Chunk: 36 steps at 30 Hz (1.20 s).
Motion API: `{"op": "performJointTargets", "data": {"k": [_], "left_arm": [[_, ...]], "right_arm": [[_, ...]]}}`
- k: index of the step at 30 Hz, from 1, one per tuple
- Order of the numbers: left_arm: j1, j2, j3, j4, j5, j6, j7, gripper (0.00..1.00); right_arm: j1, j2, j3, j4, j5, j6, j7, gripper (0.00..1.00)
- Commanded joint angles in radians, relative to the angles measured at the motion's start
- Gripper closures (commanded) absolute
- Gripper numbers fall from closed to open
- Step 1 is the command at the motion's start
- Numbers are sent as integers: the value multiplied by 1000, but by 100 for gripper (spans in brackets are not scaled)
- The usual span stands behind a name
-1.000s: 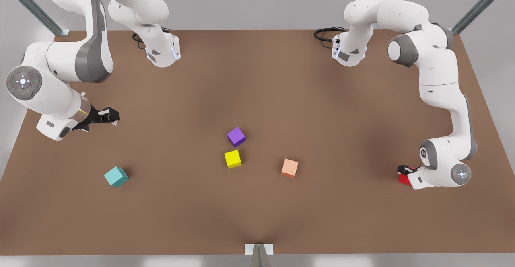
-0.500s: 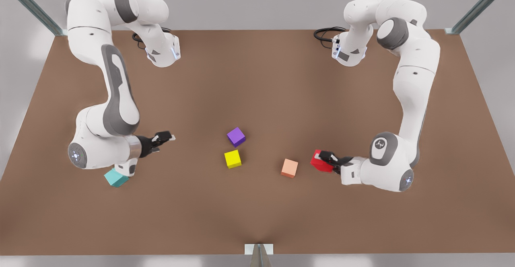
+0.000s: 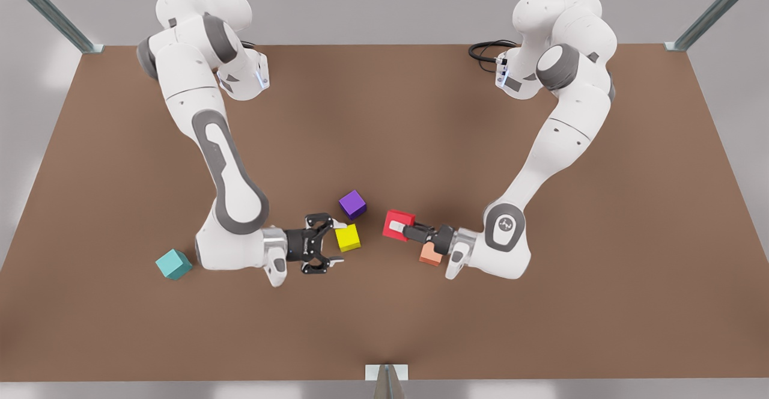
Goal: Pick up red wooden cube and pass to hand red wooden cube and place in blue wooden cube
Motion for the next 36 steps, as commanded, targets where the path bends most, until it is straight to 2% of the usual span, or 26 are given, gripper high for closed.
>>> {"op": "performJointTargets", "data": {"k": [1,6,7,13,15,36], "left_arm": [[4,1,1,-10,-89,31,33,41],[-4,3,3,-10,-75,38,36,41],[-11,1,1,-13,-82,113,33,41],[-24,0,1,-13,-71,123,99,40],[-24,0,1,-13,-66,123,130,43],[-27,-3,0,-26,-65,150,190,42]], "right_arm": [[3,-16,1,-40,106,116,-990,1],[37,-62,1,-175,258,153,-1079,1],[43,-66,1,-193,278,167,-1093,1],[95,-60,1,-204,384,233,-1113,0],[101,-59,1,-204,398,238,-1113,0],[121,-57,44,-265,498,258,-1113,0]]}}
